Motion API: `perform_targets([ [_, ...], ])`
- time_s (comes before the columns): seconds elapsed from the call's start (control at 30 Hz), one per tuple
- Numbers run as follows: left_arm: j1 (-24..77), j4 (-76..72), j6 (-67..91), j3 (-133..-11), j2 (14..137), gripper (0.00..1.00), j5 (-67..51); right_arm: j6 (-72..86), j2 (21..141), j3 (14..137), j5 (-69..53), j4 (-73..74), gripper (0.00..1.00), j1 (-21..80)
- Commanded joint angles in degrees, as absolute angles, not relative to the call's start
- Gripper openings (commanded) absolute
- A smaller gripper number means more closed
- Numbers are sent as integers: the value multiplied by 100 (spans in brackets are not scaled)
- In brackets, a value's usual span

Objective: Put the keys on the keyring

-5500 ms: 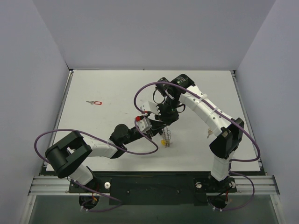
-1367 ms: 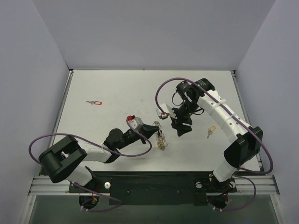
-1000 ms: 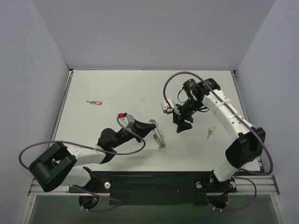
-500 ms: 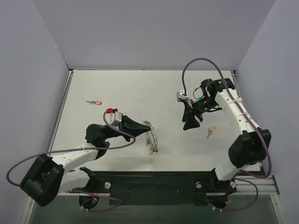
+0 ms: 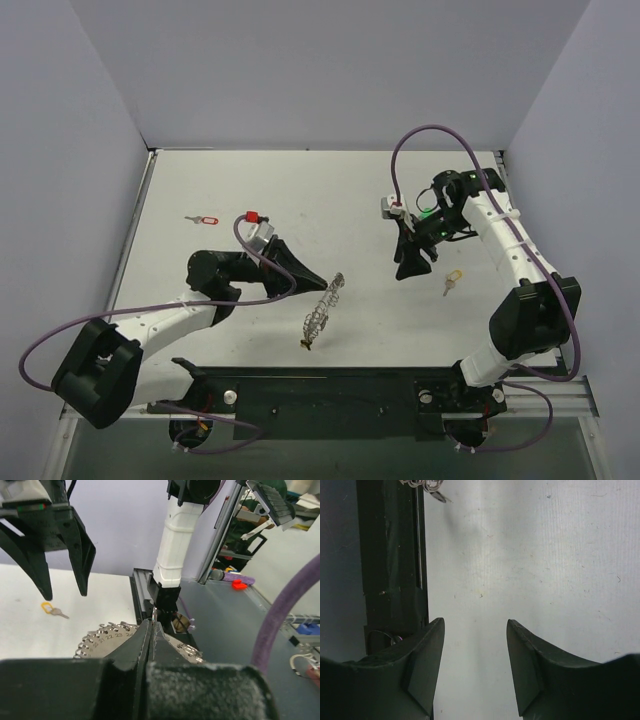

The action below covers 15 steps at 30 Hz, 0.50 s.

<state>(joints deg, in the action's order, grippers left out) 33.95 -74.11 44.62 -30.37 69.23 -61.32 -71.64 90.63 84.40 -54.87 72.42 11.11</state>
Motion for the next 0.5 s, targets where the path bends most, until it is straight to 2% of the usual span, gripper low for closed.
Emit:
perform_targets([
  [0.0, 3366, -9387, 5203, -3489, 7084, 0, -6311, -7260, 8938, 8402, -5502, 7550, 48, 1002],
  [0.23, 3393, -9387, 5676, -3823, 7163, 0, -6372, -7260, 8938, 8376, -5528, 7541, 48, 905],
  [0.47, 3392, -9387, 6538, -4218, 7207, 0, -5820, -7269, 8965, 8358, -5572, 7567, 48, 905],
])
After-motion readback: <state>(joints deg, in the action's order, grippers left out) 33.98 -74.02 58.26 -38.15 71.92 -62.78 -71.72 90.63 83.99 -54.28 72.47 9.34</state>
